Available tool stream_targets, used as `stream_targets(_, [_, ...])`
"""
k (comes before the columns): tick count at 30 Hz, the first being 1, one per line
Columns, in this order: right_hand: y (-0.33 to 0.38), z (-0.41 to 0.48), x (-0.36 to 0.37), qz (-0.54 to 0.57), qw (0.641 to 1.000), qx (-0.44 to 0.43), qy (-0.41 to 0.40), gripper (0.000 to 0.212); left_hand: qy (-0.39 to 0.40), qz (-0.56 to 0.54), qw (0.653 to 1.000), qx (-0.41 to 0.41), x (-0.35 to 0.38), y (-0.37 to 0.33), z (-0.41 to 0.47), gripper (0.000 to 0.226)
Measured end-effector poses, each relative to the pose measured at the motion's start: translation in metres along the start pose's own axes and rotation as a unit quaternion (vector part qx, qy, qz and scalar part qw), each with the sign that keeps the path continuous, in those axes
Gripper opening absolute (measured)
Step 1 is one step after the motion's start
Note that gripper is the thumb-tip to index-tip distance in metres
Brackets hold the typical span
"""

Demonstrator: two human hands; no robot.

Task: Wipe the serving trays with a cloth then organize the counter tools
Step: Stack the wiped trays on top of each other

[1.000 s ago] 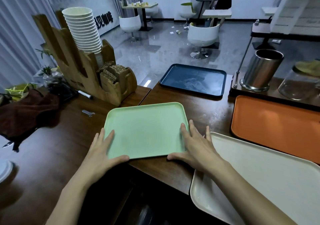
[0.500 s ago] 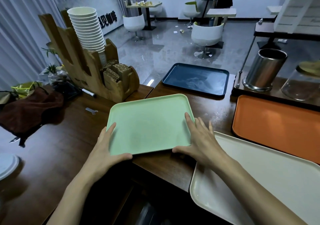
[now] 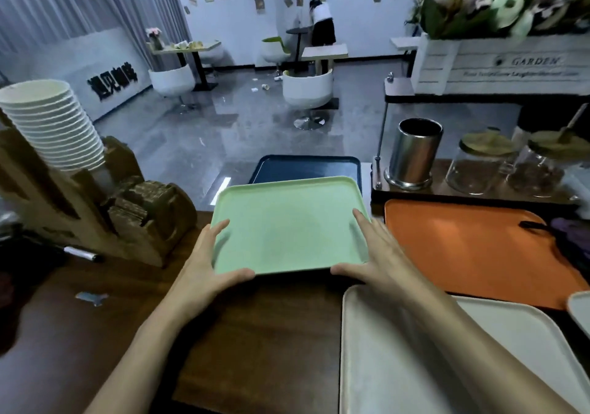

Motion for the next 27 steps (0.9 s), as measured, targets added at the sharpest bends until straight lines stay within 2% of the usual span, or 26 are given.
stream_targets(7, [-0.001, 0.053, -0.009, 0.024, 0.998, 0.051, -0.004, 0.13, 0.078, -0.002, 0.996, 0.035, 0.002, 0.019, 0.082, 0.115])
stream_targets(14, [0.006, 0.098, -0.01, 0.052, 0.996, 0.071, -0.033, 0.12, 0.102, -0.034, 0.992, 0.063, 0.002, 0.045, 0.147, 0.112])
stream_targets(23, [0.004, 0.132, -0.01, 0.107, 0.986, 0.105, -0.071, 0.123, 0.144, -0.052, 0.988, 0.03, 0.007, 0.064, 0.206, 0.105])
stream_targets(27, [-0.002, 0.142, -0.006, 0.096, 0.986, 0.113, -0.075, 0.112, 0.144, -0.065, 0.987, 0.032, 0.015, 0.069, 0.216, 0.106])
Point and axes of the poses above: each hand's wrist, its own z-axis towards the middle knuckle, its own x-axis out of the palm, y = z × x, the point moved 5 cm from there along z, towards the middle knuckle, and after that the axes turned 9 degrees about x, right-handed, at the moved point
